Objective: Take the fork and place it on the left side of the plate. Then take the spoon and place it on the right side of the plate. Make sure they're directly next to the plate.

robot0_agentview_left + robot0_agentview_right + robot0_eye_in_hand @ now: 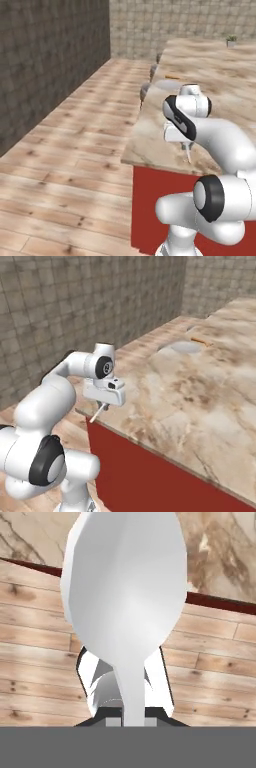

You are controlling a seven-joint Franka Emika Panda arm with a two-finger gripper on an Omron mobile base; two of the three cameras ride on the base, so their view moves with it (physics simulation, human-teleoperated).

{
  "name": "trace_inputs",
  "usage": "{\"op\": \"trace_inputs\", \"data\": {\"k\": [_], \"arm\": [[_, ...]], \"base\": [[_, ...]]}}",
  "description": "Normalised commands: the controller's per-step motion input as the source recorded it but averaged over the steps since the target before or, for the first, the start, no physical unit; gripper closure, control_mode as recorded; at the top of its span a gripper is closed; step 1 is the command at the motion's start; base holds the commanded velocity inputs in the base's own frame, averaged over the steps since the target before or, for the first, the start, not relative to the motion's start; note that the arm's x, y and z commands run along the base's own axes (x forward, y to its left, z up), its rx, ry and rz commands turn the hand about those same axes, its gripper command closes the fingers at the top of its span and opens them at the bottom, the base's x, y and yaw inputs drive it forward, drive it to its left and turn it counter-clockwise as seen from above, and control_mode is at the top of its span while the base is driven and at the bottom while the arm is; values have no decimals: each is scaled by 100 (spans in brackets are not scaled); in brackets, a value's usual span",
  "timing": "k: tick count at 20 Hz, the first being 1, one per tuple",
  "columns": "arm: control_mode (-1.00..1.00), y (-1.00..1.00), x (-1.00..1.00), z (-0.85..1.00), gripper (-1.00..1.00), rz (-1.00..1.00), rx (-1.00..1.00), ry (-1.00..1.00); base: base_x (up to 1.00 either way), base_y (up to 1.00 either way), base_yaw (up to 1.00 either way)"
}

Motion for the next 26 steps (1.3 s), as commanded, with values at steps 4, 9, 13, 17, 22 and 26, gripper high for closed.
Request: {"op": "trace_inputs", "data": {"k": [4, 9, 13, 17, 22, 26], "arm": [[100, 0, 0, 0, 100, 0, 0, 0], [100, 0, 0, 0, 100, 0, 0, 0], [100, 0, 0, 0, 100, 0, 0, 0], [100, 0, 0, 0, 100, 0, 0, 0], [100, 0, 0, 0, 100, 0, 0, 0], [100, 0, 0, 0, 100, 0, 0, 0]], "base": [[62, 100, -36], [68, 100, -43], [71, 100, -45], [64, 100, -46], [73, 100, -49], [81, 100, -55]]}}
